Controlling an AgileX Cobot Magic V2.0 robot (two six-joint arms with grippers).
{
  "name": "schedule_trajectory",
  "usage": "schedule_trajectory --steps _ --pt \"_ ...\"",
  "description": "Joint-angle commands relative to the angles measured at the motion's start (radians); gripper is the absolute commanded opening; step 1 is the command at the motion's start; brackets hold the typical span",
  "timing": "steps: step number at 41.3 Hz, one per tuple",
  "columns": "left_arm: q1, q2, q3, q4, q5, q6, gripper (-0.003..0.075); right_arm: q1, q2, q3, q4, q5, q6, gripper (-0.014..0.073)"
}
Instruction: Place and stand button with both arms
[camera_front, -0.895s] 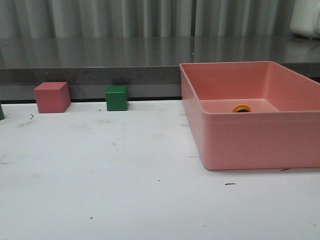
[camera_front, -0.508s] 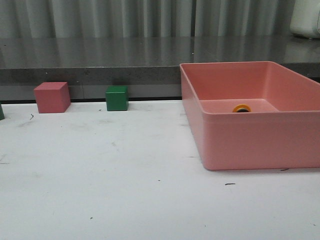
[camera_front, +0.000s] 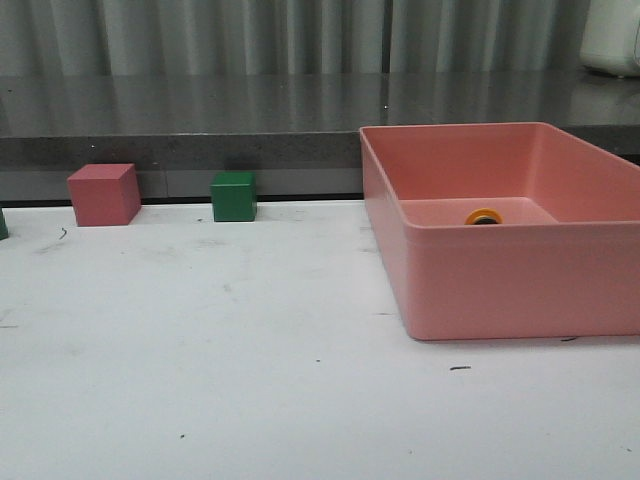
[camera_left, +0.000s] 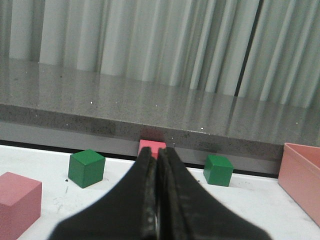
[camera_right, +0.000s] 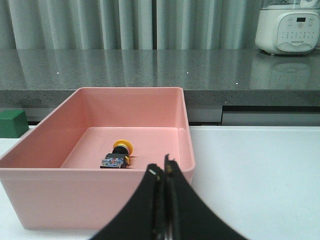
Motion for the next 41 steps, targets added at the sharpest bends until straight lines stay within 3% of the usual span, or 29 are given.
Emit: schedule_trajectory --steps 1,10,22,41 --pt "-0.005 -0.023 -0.052 -0.003 -0.07 -0.004 -0.002 -0.005 -0.018 -0.078 0.0 -0.056 -0.006 -0.0068" --pt "-0.005 0.022 -0.307 0.041 0.183 -0.004 -0.002 -0.005 0.02 -0.331 -0.035 0.136 -0.006 -0.0068" --pt "-0.005 0.244 -0.652 0.065 0.454 -0.004 -0.002 -0.005 0.23 -0.639 -0.045 0.393 -0.006 -0.0068" --pt "-0.005 0.441 -0.698 0.065 0.508 -0.004 -0.002 -0.005 0.475 -0.687 -0.045 0.508 -0.006 -0.0068"
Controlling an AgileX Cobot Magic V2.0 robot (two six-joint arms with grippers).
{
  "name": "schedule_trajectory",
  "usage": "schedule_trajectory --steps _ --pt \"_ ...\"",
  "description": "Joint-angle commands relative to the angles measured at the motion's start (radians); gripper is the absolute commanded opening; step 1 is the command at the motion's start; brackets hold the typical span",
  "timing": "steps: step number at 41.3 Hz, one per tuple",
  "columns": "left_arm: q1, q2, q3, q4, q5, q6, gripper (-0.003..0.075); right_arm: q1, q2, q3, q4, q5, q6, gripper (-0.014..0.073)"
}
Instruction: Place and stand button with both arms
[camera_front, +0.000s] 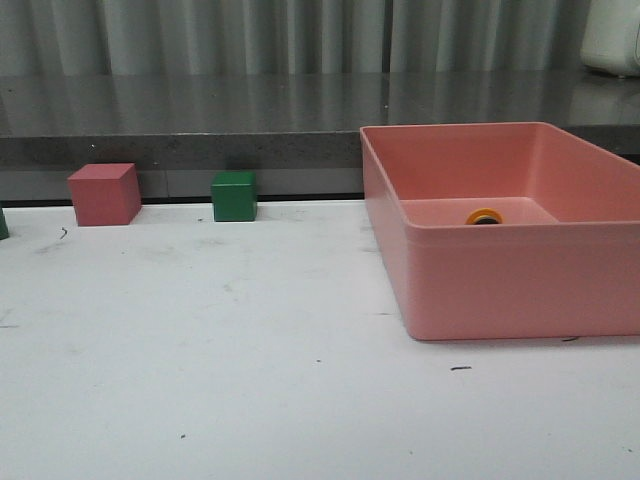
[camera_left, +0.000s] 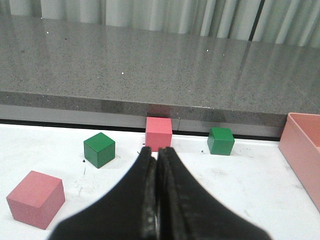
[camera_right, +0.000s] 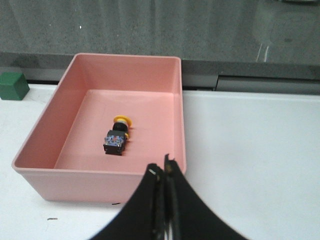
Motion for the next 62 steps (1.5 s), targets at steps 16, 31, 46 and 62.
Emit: schedule_trajectory --steps 16,31,46,62 --pt "-0.005 0.041 -0.034 0.003 -0.074 -0.004 -0.002 -0.005 0.052 -0.035 -0.01 -0.075 -0.006 -0.0068" --pt "-0.005 0.041 -0.034 0.026 -0.084 0.059 0.0312 -0.005 0.052 -0.035 -0.061 -0.075 -0.006 0.0229" --pt "-0.005 0.041 -0.034 0.025 -0.088 0.063 0.0473 -0.005 0.052 -0.035 -0.054 -0.075 -0.006 0.0561" --pt "-0.005 0.041 -0.034 0.025 -0.088 0.063 0.0473 -0.005 0.06 -0.035 -0.053 -0.105 -0.006 0.0561"
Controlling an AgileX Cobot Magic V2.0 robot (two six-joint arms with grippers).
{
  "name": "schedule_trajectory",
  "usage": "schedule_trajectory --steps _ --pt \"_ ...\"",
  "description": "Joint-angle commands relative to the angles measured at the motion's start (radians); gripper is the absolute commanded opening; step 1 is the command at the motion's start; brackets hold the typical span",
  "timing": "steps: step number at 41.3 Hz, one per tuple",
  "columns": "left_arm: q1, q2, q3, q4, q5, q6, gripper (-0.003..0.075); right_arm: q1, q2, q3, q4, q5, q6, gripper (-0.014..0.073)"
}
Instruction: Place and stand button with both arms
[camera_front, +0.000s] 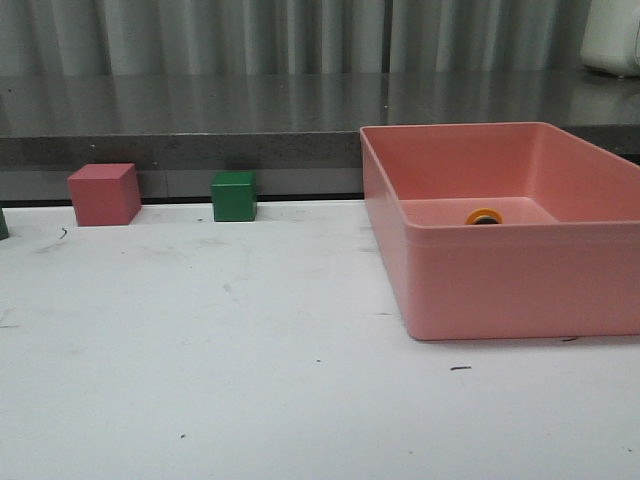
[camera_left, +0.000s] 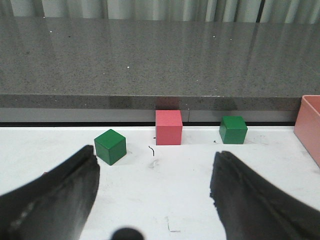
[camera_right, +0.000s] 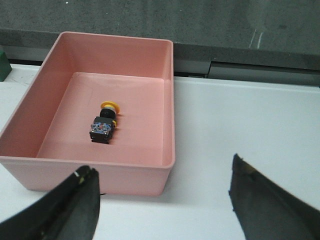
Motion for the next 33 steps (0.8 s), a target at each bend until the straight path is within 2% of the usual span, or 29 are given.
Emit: schedule_trajectory --steps 1,8,19,23,33 --pt "-0.005 0.016 -0.034 0.001 -0.086 0.002 0.0473 -0.005 0.023 -0.035 -0.002 -0.105 -0.006 0.0561" --pt "-0.005 0.016 -0.034 -0.001 -0.086 0.002 0.0473 -0.005 0.086 -0.058 0.037 -0.128 -0.005 0.0566" --pt "-0.005 0.016 -0.034 -0.001 -0.086 0.002 0.0473 0.007 0.321 -0.228 0.119 0.039 -0.005 0.0559" --pt "-0.005 0.016 -0.034 -0.001 -0.086 0.002 0.0473 0.047 0.414 -0.29 0.13 0.084 -0.005 0.0559" --pt "-0.005 0.016 -0.034 -0.001 -0.086 0.002 0.0473 0.187 0.651 -0.426 0.129 0.095 -0.005 0.0559"
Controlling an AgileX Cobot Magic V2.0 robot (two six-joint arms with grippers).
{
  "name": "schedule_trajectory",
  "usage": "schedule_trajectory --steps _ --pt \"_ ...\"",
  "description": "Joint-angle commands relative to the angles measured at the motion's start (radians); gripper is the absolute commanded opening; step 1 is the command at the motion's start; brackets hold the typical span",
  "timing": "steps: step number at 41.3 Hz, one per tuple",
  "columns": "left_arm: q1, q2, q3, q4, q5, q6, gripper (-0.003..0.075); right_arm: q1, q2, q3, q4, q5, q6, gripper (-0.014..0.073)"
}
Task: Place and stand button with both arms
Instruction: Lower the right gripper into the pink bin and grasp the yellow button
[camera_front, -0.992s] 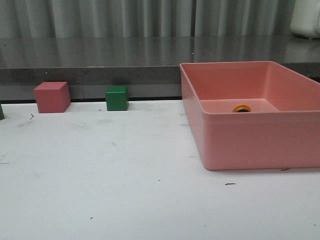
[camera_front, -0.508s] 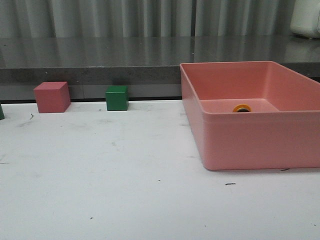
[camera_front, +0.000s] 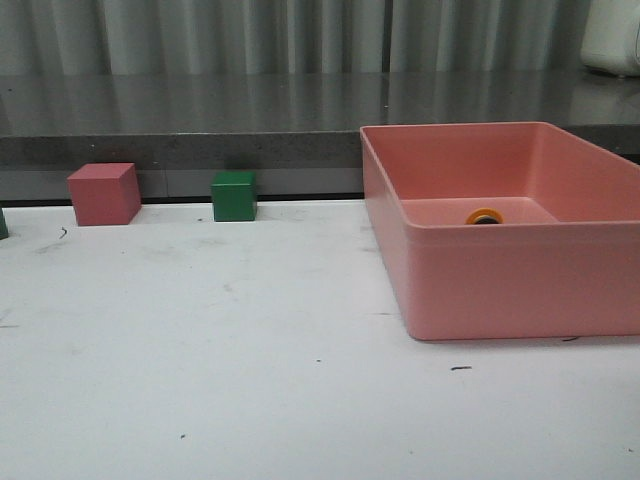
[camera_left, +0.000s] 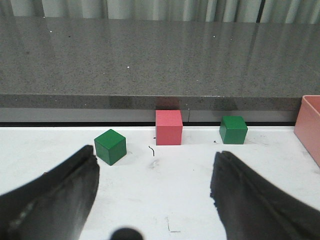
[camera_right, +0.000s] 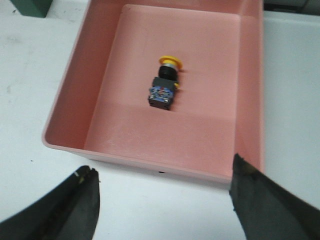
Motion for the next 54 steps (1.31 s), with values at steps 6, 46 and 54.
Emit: schedule_trajectory --steps 6,46,54 --pt "-0.005 0.016 -0.034 -0.001 -0.086 0.002 0.0473 0.054 0.219 -0.174 0.009 -0.025 -0.005 0.0559" --pt "-0.005 0.016 -0.034 -0.001 -0.086 0.002 0.0473 0.047 0.97 -0.717 -0.138 0.16 0.296 0.0519" --pt "-0.005 0.016 -0.034 -0.001 -0.086 0.002 0.0473 0.029 1.017 -0.717 -0.126 0.159 0.314 0.0519"
